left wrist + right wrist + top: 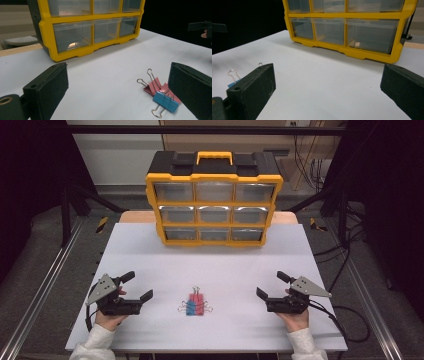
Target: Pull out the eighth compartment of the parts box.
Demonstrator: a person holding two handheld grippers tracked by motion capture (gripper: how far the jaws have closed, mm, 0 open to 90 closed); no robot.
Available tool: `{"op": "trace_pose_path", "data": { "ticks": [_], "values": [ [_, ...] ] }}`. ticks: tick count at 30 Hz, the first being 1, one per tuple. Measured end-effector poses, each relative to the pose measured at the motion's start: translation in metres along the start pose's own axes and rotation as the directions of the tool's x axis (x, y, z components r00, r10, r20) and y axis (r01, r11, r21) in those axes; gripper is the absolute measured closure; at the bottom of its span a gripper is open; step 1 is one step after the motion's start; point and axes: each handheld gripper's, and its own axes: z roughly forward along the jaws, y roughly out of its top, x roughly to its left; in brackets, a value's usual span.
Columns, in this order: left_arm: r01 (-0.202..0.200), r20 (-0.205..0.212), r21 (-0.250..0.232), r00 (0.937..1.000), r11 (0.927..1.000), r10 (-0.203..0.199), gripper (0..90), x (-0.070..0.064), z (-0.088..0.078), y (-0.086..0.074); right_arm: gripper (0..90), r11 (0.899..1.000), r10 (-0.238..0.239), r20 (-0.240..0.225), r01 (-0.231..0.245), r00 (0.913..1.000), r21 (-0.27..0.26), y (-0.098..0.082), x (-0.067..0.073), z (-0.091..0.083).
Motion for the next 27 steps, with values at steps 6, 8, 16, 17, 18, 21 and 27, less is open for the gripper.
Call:
{"op": "trace_pose_path", "data": {
  "ticks": [6, 8, 16, 17, 18, 21, 27],
  "values": [
    [-0.003, -0.003, 0.002, 1.0, 1.0, 0.003, 2.5, 0.0, 0.0, -0.001, 0.4, 1.0, -0.008, 0.002, 0.008, 1.0, -0.011, 0.001, -0.001, -0.001],
    [-0.003, -0.005, 0.001, 1.0, 1.0, 0.003, 2.4, 0.0, 0.0, -0.001, 0.4, 1.0, -0.013, 0.0, 0.013, 0.9999, -0.017, 0.001, 0.0, -0.002],
    [-0.009, -0.009, 0.014, 0.9999, 0.9999, 0.009, 2.4, 0.001, 0.001, -0.004, 0.5, 0.998, -0.057, 0.003, 0.057, 0.9983, -0.013, 0.008, 0.003, -0.002],
    [-0.007, -0.012, 0.011, 0.9999, 0.9999, 0.007, 2.4, 0.002, 0.001, -0.004, 0.5, 0.998, -0.069, 0.004, 0.069, 0.9976, -0.009, 0.01, 0.005, -0.001],
    [-0.007, -0.012, 0.011, 0.9999, 0.9999, 0.007, 2.5, 0.002, 0.001, -0.004, 0.5, 0.998, -0.069, 0.004, 0.069, 0.9976, -0.009, 0.01, 0.005, -0.001],
    [-0.004, -0.012, 0.009, 0.9999, 1.0, 0.004, 2.5, 0.003, 0.0, -0.004, 0.5, 0.996, -0.087, -0.007, 0.087, 0.9962, -0.006, 0.016, 0.008, 0.002],
    [-0.006, -0.012, 0.012, 0.9999, 0.9999, 0.006, 2.5, 0.003, 0.0, -0.004, 0.8, 0.983, -0.186, 0.002, 0.186, 0.9826, 0.007, 0.035, 0.018, 0.01]
  ]
}}
